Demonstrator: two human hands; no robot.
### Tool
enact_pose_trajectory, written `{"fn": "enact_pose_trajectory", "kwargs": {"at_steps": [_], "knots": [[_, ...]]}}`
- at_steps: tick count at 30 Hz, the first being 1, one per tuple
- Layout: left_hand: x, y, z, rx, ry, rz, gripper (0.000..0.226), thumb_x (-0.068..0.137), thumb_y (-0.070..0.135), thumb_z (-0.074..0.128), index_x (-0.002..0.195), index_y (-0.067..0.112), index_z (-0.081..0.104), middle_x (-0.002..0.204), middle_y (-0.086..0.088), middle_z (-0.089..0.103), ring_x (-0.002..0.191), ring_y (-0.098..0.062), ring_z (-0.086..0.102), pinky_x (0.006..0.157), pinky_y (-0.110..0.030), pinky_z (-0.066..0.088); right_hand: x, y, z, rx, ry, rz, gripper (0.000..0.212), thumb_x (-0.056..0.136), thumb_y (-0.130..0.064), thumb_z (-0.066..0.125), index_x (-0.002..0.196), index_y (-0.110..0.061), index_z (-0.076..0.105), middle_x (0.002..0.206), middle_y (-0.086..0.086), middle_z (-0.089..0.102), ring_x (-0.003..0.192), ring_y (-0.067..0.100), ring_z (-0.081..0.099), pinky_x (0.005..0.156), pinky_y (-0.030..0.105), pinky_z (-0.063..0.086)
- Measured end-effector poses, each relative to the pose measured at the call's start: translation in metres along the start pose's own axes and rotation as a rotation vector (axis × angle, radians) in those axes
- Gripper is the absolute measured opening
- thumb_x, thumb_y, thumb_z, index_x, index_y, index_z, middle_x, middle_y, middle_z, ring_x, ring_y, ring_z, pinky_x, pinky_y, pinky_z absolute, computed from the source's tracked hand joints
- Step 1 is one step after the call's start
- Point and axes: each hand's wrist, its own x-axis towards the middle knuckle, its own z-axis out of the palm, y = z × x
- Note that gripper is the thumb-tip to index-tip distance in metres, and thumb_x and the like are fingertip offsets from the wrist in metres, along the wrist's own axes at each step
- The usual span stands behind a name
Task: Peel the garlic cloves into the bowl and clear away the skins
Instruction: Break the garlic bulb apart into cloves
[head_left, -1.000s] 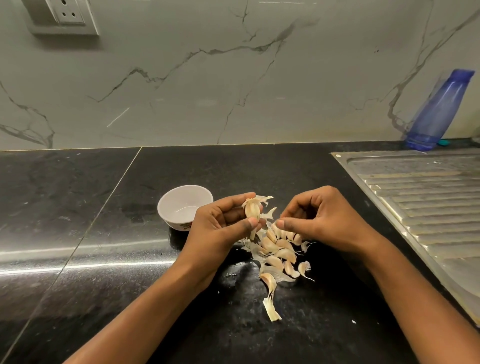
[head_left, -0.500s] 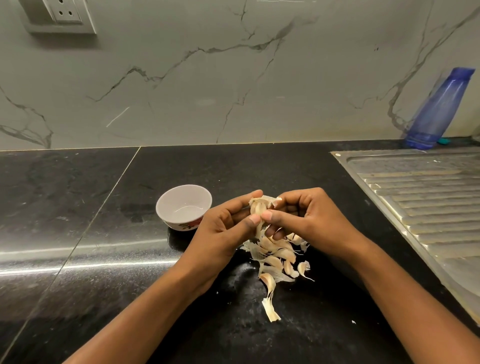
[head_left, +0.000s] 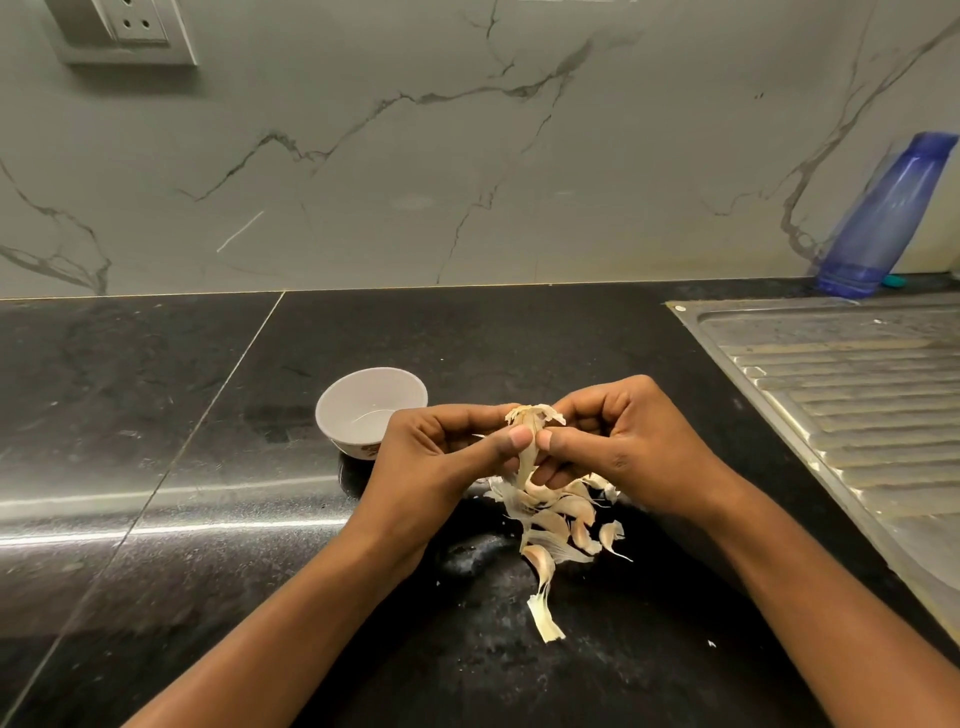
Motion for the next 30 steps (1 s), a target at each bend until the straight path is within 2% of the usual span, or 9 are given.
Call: {"fn": "enact_pose_trajectory", "kwargs": {"at_steps": [7, 9, 12, 19, 23, 30], "knots": [[0.001, 0.001, -0.002, -0.097, -0.056, -0.073, 0.022, 0.09, 0.008, 0.075, 0.11, 0.002, 0.081, 0.111, -0.017, 0.079, 0.11, -0.045, 0.071, 0.102, -0.051, 0.058, 0.001, 0.002, -0.003, 0.069, -0.034, 0.029, 0.028, 0.086, -0.023, 0.075, 0.103, -0.002, 0.078, 0.09, 0.015, 0.081, 0.082, 0.034, 0.081, 0.075, 0.037, 0.068], [0.002, 0.001, -0.004, -0.137, -0.065, -0.095, 0.022, 0.091, 0.007, 0.073, 0.111, 0.0, 0.08, 0.113, -0.018, 0.079, 0.11, -0.045, 0.071, 0.101, -0.048, 0.059, 0.001, 0.002, -0.003, 0.111, -0.035, 0.038, 0.024, 0.088, -0.019, 0.076, 0.103, 0.0, 0.078, 0.09, 0.018, 0.081, 0.081, 0.034, 0.08, 0.074, 0.036, 0.068], [0.003, 0.001, -0.004, -0.206, -0.057, -0.113, 0.023, 0.094, 0.006, 0.068, 0.112, -0.005, 0.077, 0.114, -0.02, 0.078, 0.107, -0.037, 0.075, 0.093, -0.038, 0.063, 0.002, 0.002, -0.003, 0.155, -0.015, 0.057, 0.017, 0.091, -0.009, 0.075, 0.103, 0.003, 0.078, 0.089, 0.021, 0.08, 0.077, 0.032, 0.08, 0.07, 0.032, 0.067], [0.004, -0.003, -0.002, -0.132, 0.01, -0.097, 0.02, 0.095, 0.011, 0.07, 0.111, 0.0, 0.078, 0.103, -0.021, 0.079, 0.093, -0.033, 0.076, 0.088, -0.038, 0.064, 0.005, 0.001, -0.01, 0.139, 0.054, 0.07, 0.01, 0.096, 0.002, 0.069, 0.102, 0.007, 0.075, 0.085, 0.025, 0.078, 0.071, 0.029, 0.078, 0.065, 0.028, 0.065], [0.004, -0.003, -0.002, -0.121, 0.04, -0.107, 0.02, 0.092, 0.011, 0.074, 0.109, 0.001, 0.078, 0.099, -0.023, 0.078, 0.09, -0.034, 0.075, 0.083, -0.035, 0.065, 0.004, 0.0, -0.018, 0.151, 0.103, 0.07, 0.009, 0.096, 0.001, 0.068, 0.1, 0.007, 0.074, 0.086, 0.025, 0.078, 0.073, 0.031, 0.078, 0.065, 0.027, 0.064], [0.002, -0.007, 0.0, 0.133, 0.04, -0.047, 0.015, 0.087, 0.014, 0.083, 0.102, 0.01, 0.082, 0.091, -0.008, 0.081, 0.074, -0.017, 0.072, 0.067, -0.029, 0.06, 0.005, 0.002, -0.022, 0.137, 0.182, 0.053, 0.011, 0.096, -0.005, 0.071, 0.1, 0.004, 0.077, 0.086, 0.022, 0.079, 0.075, 0.029, 0.078, 0.067, 0.028, 0.065]]}}
